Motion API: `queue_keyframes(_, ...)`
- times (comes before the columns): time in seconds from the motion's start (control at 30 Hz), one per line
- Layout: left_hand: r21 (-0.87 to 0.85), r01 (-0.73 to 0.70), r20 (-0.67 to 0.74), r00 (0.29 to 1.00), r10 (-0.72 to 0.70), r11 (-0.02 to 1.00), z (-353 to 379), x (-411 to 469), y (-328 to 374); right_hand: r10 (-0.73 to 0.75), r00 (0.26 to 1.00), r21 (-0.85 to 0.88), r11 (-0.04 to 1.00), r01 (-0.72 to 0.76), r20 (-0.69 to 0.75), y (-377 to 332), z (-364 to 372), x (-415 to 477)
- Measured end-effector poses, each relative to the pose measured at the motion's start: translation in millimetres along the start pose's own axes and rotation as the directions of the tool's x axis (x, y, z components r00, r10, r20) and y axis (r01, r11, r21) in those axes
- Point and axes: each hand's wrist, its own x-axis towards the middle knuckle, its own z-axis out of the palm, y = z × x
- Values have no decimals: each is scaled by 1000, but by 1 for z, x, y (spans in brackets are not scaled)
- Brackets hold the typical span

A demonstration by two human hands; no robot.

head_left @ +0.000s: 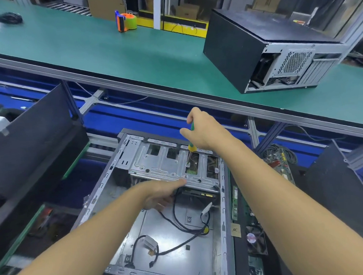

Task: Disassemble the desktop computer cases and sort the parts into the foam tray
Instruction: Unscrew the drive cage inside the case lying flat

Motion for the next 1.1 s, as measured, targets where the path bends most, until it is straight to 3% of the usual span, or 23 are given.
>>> queue_keyframes(0.07, -376, -82, -45, 997, 70, 923, 17, 15, -9, -9, 998, 31, 999, 11, -68, 1, 5, -1)
queue_keyframes(0.13, -708, -203, -103, 977, 185, 676, 29, 34, -13, 15, 995, 116, 993, -3, -99, 4, 7, -3)
queue_keyframes(0.2, -822, -292, -167, 944, 284, 488, 37, 42, -9, 47, 996, 196, 980, -32, -72, 7, 7, -5)
queue_keyframes(0.33, -878, -292, -202, 944, 260, 379, 48, 44, 1, 118, 990, 382, 921, -79, -81, 13, 7, -10)
queue_keyframes(0.5, -902, -291, -218, 945, 243, 321, 53, 48, 4, 51, 977, 197, 980, -10, -205, 16, 9, -13)
queue_keyframes(0.57, -903, -303, -237, 943, 235, 305, 54, 48, 6, 9, 983, 266, 963, 41, -184, 19, 8, -12)
queue_keyframes(0.7, -898, -318, -262, 942, 212, 305, 54, 48, 7, 81, 984, 400, 917, -11, -158, 23, 6, -8)
queue_keyframes(0.77, -897, -319, -267, 942, 203, 305, 54, 48, 7, 133, 978, 509, 860, -34, -160, 23, 10, -6)
queue_keyframes(0.87, -897, -320, -267, 942, 202, 306, 53, 49, 7, 250, 958, 731, 679, -70, -140, 20, 20, -6)
queue_keyframes(0.93, -898, -315, -261, 943, 205, 306, 53, 50, 7, 300, 944, 787, 612, -80, -137, 21, 26, -5)
queue_keyframes(1.0, -900, -313, -259, 944, 204, 303, 53, 51, 6, 313, 934, 669, 733, -123, -172, 21, 26, -2)
queue_keyframes(1.07, -899, -317, -264, 943, 202, 303, 52, 52, 5, 284, 929, 398, 900, -175, -235, 21, 20, 0)
queue_keyframes(1.1, -898, -318, -265, 943, 202, 304, 52, 53, 5, 262, 936, 308, 933, -184, -234, 22, 15, 1)
